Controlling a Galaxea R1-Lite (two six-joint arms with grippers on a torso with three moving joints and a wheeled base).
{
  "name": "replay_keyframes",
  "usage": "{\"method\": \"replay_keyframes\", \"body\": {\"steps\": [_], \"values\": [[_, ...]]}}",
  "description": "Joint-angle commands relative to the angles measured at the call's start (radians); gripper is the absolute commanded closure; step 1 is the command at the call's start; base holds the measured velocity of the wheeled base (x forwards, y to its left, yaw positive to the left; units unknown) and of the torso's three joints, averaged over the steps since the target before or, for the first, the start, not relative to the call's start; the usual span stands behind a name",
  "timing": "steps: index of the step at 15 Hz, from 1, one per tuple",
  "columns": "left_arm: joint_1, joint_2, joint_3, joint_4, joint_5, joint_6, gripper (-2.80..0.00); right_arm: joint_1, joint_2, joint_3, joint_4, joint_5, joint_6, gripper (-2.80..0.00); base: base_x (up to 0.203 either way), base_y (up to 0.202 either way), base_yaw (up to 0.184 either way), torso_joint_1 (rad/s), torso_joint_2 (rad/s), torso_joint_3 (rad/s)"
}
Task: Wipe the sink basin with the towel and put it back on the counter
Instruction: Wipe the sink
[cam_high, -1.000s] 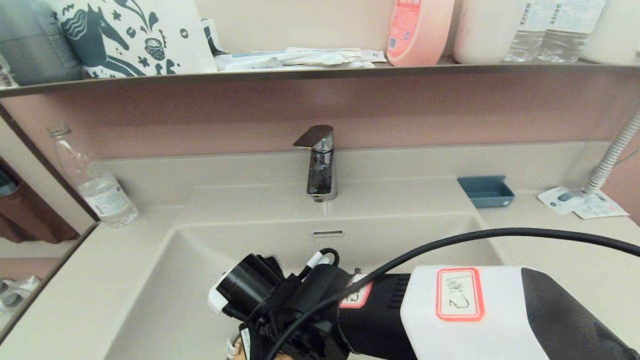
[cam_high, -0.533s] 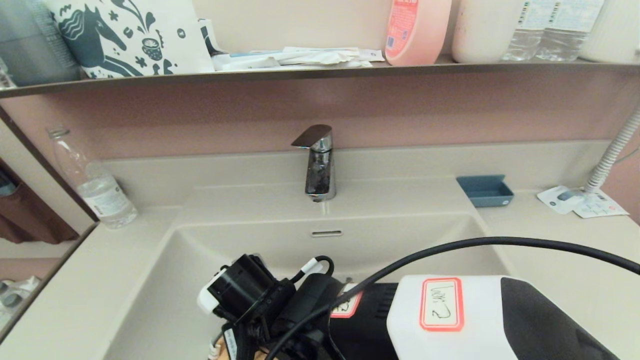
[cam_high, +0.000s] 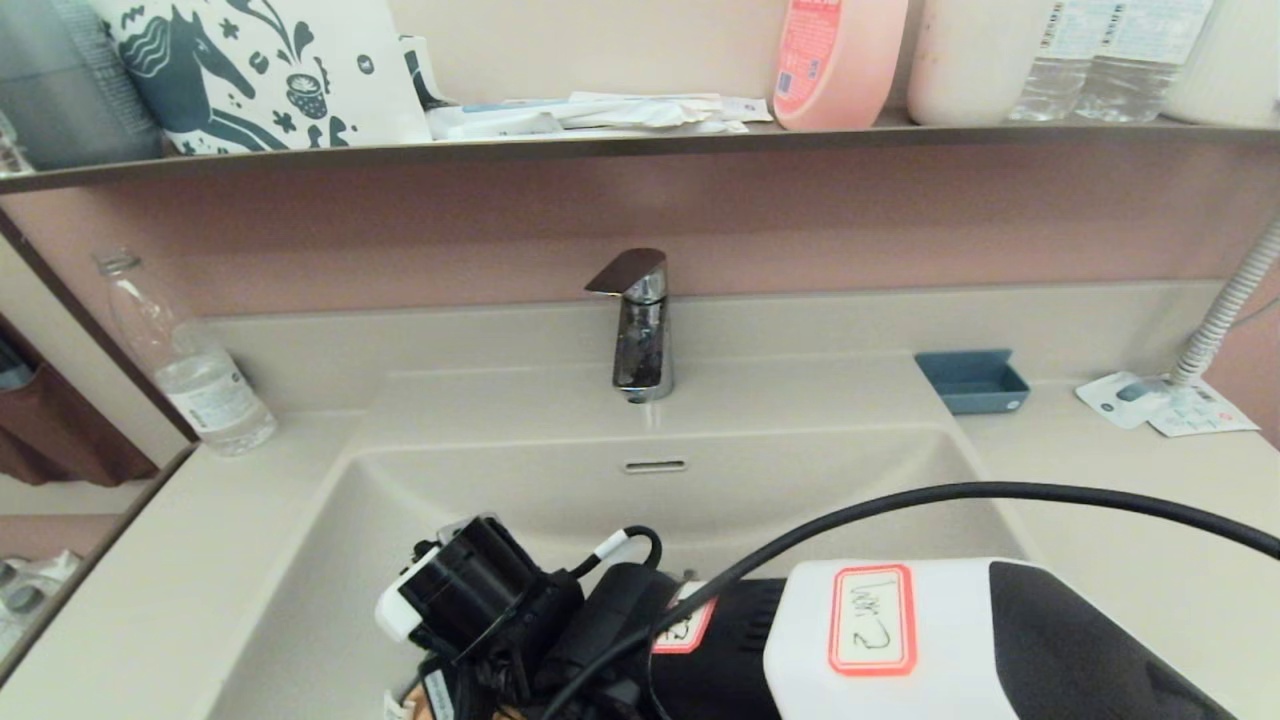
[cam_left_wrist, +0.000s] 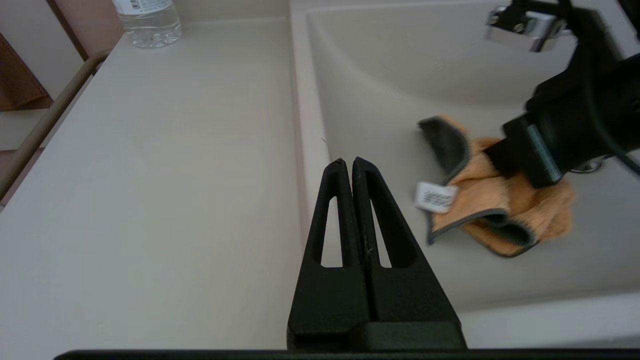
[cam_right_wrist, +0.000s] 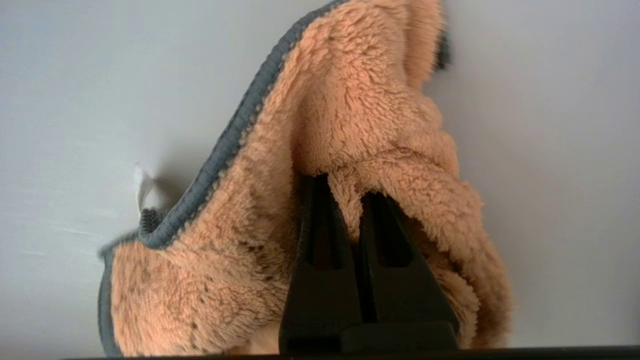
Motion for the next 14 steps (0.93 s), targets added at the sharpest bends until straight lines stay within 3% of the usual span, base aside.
{"method": "replay_keyframes", "body": {"steps": [1,2,4,9,14], "values": [[0.001,0.001,0.000,-0.001,0.000,0.000,0.00,-0.015,-0.073,0.005,0.073,-0.008,0.002,0.00,0.000,0.000,0.000,0.000,0.00,0.000],[0.001,0.001,0.000,-0.001,0.000,0.000,0.00,-0.024,-0.107,0.007,0.158,-0.016,0.002,0.00,0.000,0.000,0.000,0.000,0.00,0.000],[0.000,0.001,0.000,0.000,0.000,0.000,0.00,-0.044,-0.160,0.031,0.202,-0.107,0.007,0.00,0.000,0.000,0.000,0.000,0.00,0.000],[0.000,0.001,0.000,0.000,0.000,0.000,0.00,-0.059,-0.323,0.336,0.203,-0.131,0.008,0.00,0.000,0.000,0.000,0.000,0.00,0.000],[0.001,0.001,0.000,0.000,0.000,0.000,0.00,-0.052,-0.494,0.540,0.148,-0.160,0.008,0.00,0.000,0.000,0.000,0.000,0.00,0.000]]}}
